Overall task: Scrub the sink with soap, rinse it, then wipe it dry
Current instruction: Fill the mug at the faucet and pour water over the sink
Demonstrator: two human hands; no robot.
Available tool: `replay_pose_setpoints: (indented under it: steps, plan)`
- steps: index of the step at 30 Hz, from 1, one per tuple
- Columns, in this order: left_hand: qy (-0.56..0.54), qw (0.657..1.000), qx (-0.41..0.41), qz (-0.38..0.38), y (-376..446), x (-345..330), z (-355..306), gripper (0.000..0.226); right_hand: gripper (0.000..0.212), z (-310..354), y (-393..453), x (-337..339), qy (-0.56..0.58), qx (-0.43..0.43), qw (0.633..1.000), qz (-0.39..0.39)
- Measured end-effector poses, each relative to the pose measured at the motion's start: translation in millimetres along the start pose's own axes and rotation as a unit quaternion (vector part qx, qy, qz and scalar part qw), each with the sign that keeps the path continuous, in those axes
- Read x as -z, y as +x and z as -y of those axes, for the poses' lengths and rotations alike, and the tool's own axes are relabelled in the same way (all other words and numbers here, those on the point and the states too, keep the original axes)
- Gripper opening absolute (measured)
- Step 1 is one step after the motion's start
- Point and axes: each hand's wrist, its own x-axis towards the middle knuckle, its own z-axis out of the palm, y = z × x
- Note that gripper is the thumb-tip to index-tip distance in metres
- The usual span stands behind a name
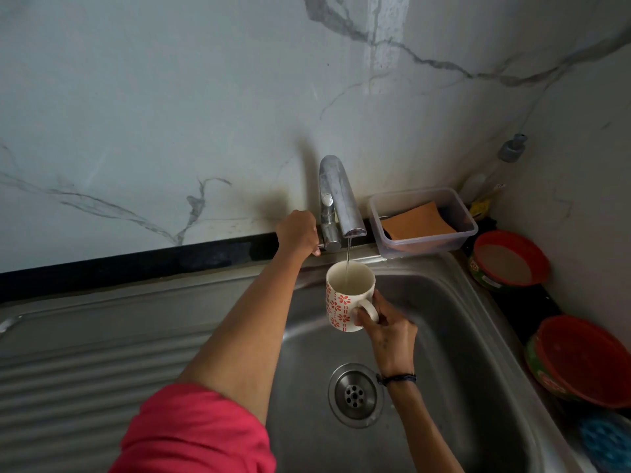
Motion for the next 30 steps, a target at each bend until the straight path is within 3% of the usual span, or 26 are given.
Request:
replay_pose_setpoints:
  steps: [5,30]
  plan:
    - [-0.007,0.999,0.015,0.043,9,2,0,0.03,0.036,2,5,0,-0.041,0.017,0.999,0.013]
    - [0.078,0.997,0.012,-0.002,2,4,-9,0.04,0.047,-4,11,-5,-0.062,0.026,0.997,0.032]
